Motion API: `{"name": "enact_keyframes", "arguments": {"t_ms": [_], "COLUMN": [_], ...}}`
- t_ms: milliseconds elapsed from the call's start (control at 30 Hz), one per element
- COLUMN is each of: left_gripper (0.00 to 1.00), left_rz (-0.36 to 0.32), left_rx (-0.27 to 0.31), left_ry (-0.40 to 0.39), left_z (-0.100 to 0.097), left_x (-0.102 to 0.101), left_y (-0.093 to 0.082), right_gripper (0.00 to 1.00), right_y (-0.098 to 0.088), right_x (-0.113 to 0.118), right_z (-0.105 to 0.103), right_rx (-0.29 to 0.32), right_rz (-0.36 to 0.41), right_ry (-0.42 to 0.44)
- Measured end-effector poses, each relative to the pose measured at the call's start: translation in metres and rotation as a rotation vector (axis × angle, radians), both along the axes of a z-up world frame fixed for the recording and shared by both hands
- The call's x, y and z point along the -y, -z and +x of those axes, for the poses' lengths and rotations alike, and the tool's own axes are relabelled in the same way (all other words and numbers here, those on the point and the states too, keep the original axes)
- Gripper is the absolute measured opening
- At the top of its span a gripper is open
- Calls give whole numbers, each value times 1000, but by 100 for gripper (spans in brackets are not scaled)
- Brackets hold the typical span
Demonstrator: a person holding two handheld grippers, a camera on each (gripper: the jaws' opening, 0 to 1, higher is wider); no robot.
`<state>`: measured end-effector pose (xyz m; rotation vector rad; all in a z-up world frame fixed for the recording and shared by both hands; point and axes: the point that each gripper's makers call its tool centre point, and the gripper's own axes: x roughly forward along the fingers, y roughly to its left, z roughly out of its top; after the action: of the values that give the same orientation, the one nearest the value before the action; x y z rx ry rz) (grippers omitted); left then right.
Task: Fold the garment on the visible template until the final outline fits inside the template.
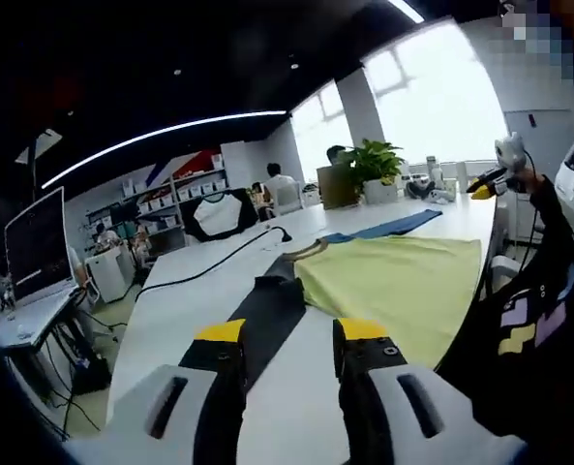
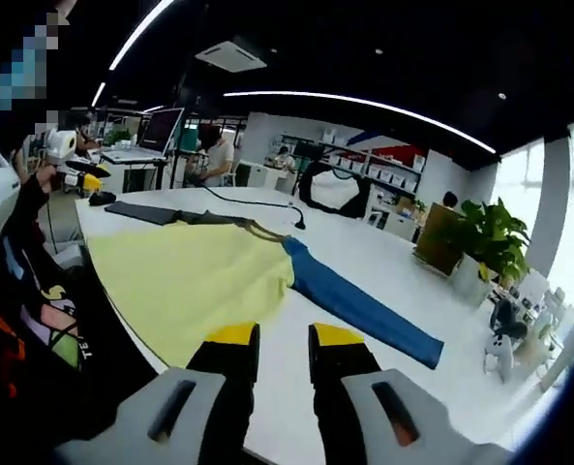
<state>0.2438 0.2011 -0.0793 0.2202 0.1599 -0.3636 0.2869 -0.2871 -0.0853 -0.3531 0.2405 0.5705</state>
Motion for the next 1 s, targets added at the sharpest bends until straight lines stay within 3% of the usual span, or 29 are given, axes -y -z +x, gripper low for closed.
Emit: {"name": "enact_keyframes", "arguments": {"t_ms": [100,133,167,400,500,533,567,600,633,800,867,1000], "left_gripper": [48,48,46,51,51,52,51,49,49,46,41,41], "left_rz": [9,72,92,74,9,-40,-139,-173,-140,-125,-133,-31], "left_rx": [14,-5,-12,-51,-97,-134,-185,-180,-146,-181,-202,-246], "left_ry": [-14,8,6,-31,-42,-32,-43,-49,-28,-127,-202,-306], "left_z": [8,17,23,68,85,87,92,97,105,123,126,127], "left_x": [-2,-2,-3,-9,-11,-7,-2,0,3,-5,-18,-45], "left_y": [-1,4,7,25,36,41,47,47,47,63,72,84], "right_gripper": [26,30,33,73,87,90,93,99,99,100,100,100], "right_y": [-10,-13,-16,-24,-25,-24,-23,-26,-28,-32,-34,-34], "right_x": [-2,-2,-4,3,12,18,23,29,32,39,44,51], "right_z": [3,4,6,22,26,27,28,29,30,27,26,25], "right_rx": [54,72,102,153,184,183,183,208,223,260,279,293], "right_rz": [43,60,83,144,140,135,120,99,86,86,88,98], "right_ry": [9,11,13,97,141,160,183,205,219,223,233,242]}}
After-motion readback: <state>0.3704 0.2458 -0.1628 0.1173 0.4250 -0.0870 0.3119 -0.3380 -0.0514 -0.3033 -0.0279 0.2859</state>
